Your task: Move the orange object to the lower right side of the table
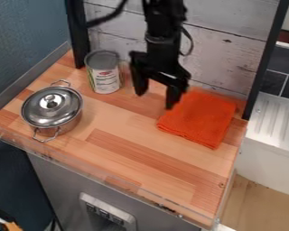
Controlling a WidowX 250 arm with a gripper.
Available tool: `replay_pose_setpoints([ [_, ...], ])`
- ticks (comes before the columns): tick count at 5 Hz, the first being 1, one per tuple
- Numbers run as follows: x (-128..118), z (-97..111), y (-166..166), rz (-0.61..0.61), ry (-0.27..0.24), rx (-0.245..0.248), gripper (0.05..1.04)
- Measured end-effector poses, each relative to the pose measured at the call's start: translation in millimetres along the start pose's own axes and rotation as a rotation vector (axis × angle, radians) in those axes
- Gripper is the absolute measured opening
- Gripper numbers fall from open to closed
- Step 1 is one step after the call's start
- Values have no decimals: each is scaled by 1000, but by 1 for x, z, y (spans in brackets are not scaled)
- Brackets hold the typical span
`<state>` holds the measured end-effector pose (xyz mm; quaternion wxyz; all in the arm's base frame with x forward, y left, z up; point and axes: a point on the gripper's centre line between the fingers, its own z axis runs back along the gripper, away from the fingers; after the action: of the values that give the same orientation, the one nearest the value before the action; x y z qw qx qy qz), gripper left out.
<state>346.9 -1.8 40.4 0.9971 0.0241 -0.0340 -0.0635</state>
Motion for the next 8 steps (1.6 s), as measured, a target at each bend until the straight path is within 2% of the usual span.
replay_pose_setpoints([
  [1,17,-12,-22,-3,-5,17,1001],
  [2,24,-24,-31,8,-5,12,1001],
  [3,27,-30,-35,37,-18,-9,1001],
  [4,23,-37,-36,24,-6,6,1001],
  [5,3,-48,-34,8,28,23,1001],
  [7,-46,-46,-30,-72,51,55,1001],
  [8,-72,-45,-30,-116,79,50,1001],
])
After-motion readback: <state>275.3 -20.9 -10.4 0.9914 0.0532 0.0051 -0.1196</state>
